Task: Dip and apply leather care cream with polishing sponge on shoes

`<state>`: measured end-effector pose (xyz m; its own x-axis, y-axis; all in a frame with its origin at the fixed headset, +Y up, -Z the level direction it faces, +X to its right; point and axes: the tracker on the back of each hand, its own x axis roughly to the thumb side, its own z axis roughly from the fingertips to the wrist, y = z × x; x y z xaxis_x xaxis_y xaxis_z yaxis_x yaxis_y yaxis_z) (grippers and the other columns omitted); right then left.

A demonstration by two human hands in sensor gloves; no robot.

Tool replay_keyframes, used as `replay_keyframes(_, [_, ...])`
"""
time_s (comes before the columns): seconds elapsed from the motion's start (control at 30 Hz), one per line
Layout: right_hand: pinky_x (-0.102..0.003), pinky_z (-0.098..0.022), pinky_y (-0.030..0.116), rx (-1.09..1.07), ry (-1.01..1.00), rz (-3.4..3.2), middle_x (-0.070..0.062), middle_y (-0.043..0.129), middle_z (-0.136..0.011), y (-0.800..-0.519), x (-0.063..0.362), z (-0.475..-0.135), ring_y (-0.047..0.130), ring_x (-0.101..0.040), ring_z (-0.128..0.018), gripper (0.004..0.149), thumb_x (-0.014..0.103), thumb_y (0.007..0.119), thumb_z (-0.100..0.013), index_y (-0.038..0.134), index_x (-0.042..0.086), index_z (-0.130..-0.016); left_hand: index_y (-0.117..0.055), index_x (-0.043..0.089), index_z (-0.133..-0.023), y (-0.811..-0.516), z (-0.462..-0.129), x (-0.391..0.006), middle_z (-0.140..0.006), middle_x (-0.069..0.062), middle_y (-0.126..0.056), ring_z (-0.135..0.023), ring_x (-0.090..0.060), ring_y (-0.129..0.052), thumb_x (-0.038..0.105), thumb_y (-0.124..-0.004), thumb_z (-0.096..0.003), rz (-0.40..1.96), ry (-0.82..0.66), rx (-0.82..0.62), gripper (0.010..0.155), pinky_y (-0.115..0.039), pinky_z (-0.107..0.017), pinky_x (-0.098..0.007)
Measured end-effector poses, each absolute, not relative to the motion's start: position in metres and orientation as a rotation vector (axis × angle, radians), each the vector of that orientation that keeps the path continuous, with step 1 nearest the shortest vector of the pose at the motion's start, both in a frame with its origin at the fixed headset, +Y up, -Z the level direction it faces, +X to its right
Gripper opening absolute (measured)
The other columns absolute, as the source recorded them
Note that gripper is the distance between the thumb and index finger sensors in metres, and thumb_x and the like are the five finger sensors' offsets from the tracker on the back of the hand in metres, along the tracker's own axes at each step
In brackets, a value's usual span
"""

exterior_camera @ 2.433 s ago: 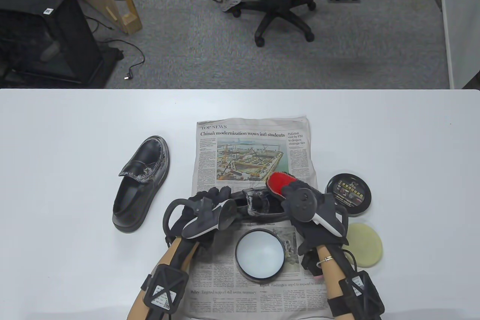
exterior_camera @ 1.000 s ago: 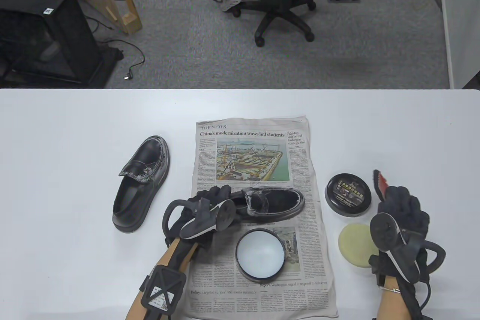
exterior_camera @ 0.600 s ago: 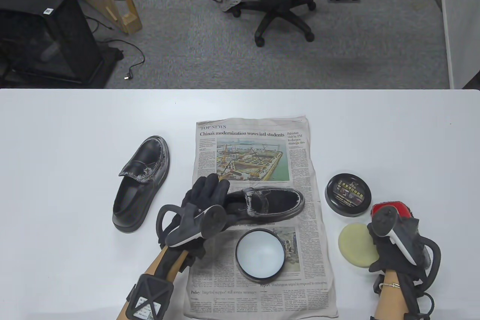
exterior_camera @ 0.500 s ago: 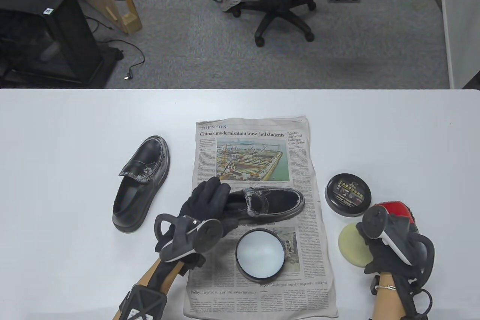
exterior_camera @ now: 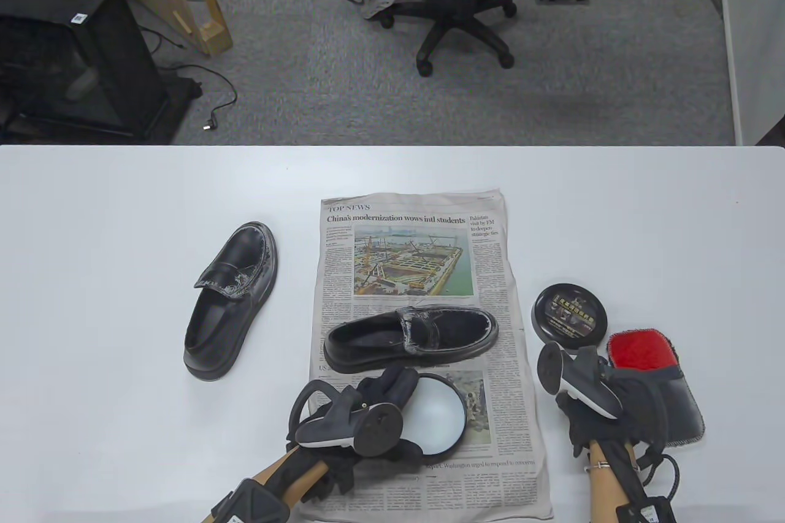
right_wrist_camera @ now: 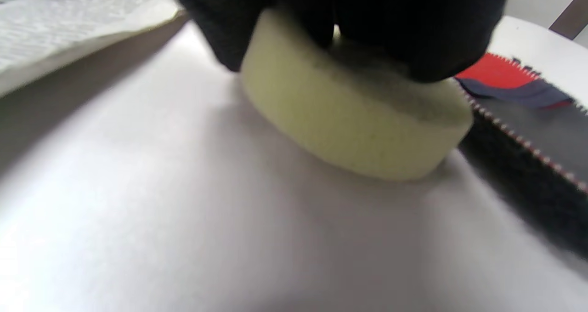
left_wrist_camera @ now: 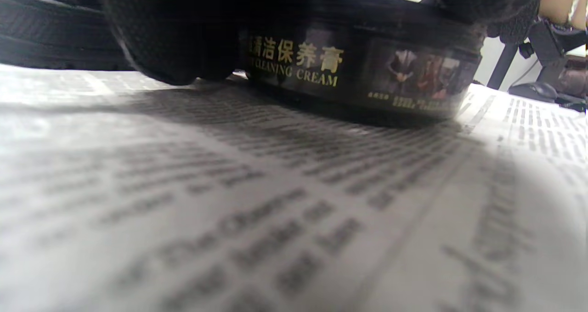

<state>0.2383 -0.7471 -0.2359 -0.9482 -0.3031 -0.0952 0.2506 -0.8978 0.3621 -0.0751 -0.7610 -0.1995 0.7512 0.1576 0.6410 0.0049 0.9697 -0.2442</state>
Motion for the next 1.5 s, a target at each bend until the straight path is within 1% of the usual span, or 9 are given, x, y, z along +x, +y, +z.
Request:
replay_keyframes(0.13, [-0.034,-0.056,0.085,0.177,-0.345,-2.800,-0.009,0.082,-0.101,-0.723,0.231,-0.226,0.092,-0.030,-0.084,0.045,0.035,0.074,-0.056,0.072,0.021,-0.098,-0.034,0.007,-0.120,-0.762,-0.202,-0.078,-0.122,-0.026,-0.051,-0.098,-0.040,-0.074,0.071,-0.069,-0.0404,0.103,-0.698,-0.244,0.108,-0.077,-0.065,-0.050])
replay_keyframes(0.2, [-0.032,-0.055,0.086,0.000,-0.195,-2.904,-0.005,0.085,-0.098,-0.703,0.215,-0.215,0.095,-0.025,-0.081,0.044,0.036,0.075,-0.055,0.073,0.023,-0.097,-0.035,0.008,-0.120,-0.762,-0.202,-0.079,-0.122,-0.026,-0.051,-0.098,-0.040,-0.074,0.071,-0.069,-0.0396,0.115,-0.691,-0.248,0.108,-0.076,-0.065,-0.050])
replay_keyframes(0.27, [-0.032,-0.056,0.085,-0.346,-0.049,-3.015,-0.003,0.084,-0.098,-0.685,0.180,-0.197,0.093,-0.024,-0.083,0.044,0.036,0.074,-0.055,0.071,0.024,-0.098,-0.035,0.009,-0.120,-0.763,-0.203,-0.079,-0.122,-0.025,-0.051,-0.098,-0.040,-0.074,0.071,-0.070,-0.0389,0.129,-0.683,-0.254,0.108,-0.076,-0.065,-0.050])
replay_keyframes(0.4, [-0.034,-0.061,0.082,-0.841,0.087,-2.926,0.002,0.080,-0.101,-0.687,0.109,-0.167,0.088,-0.021,-0.089,0.047,0.037,0.072,-0.055,0.066,0.027,-0.100,-0.035,0.012,-0.120,-0.764,-0.205,-0.082,-0.123,-0.023,-0.052,-0.099,-0.038,-0.073,0.070,-0.072,-0.0379,0.152,-0.670,-0.269,0.107,-0.076,-0.065,-0.050])
replay_keyframes(0.57, [-0.034,-0.061,0.083,-0.928,0.197,-2.555,0.002,0.082,-0.099,-0.725,0.054,-0.152,0.089,-0.020,-0.088,0.047,0.039,0.070,-0.055,0.066,0.026,-0.100,-0.033,0.012,-0.120,-0.766,-0.205,-0.083,-0.123,-0.022,-0.051,-0.099,-0.037,-0.072,0.070,-0.071,-0.0384,0.157,-0.668,-0.273,0.107,-0.075,-0.066,-0.050])
replay_keyframes(0.8, [-0.032,-0.063,0.079,-0.948,0.089,-2.585,0.001,0.078,-0.100,-0.747,0.050,-0.162,0.084,-0.021,-0.089,0.049,0.039,0.066,-0.057,0.062,0.023,-0.103,-0.033,0.013,-0.120,-0.766,-0.208,-0.083,-0.123,-0.022,-0.051,-0.099,-0.035,-0.073,0.070,-0.072,-0.0375,0.166,-0.661,-0.281,0.108,-0.075,-0.066,-0.048])
replay_keyframes(1.0, [-0.033,-0.063,0.078,-0.955,-0.038,-2.824,0.002,0.080,-0.097,-0.741,0.059,-0.178,0.084,-0.021,-0.087,0.040,0.036,0.068,-0.057,0.067,0.030,-0.097,-0.034,0.013,-0.120,-0.765,-0.208,-0.082,-0.122,-0.022,-0.053,-0.098,-0.034,-0.074,0.071,-0.071,-0.0367,0.143,-0.652,-0.269,0.107,-0.076,-0.065,-0.047])
replay_keyframes(1.1, [-0.034,-0.062,0.081,-1.046,-0.139,-2.869,0.000,0.082,-0.097,-0.736,0.058,-0.173,0.087,-0.023,-0.086,0.041,0.034,0.069,-0.057,0.069,0.027,-0.098,-0.035,0.013,-0.120,-0.765,-0.208,-0.081,-0.122,-0.022,-0.054,-0.098,-0.034,-0.075,0.071,-0.071,-0.0360,0.138,-0.652,-0.262,0.108,-0.077,-0.064,-0.047])
replay_keyframes(1.5, [-0.031,-0.058,0.084,-1.000,-0.091,-2.898,0.000,0.084,-0.095,-0.736,0.061,-0.176,0.089,-0.021,-0.083,0.044,0.034,0.065,-0.058,0.065,0.020,-0.100,-0.034,0.011,-0.120,-0.759,-0.209,-0.078,-0.122,-0.024,-0.054,-0.098,-0.034,-0.077,0.071,-0.072,-0.0378,0.094,-0.678,-0.284,0.108,-0.077,-0.064,-0.048])
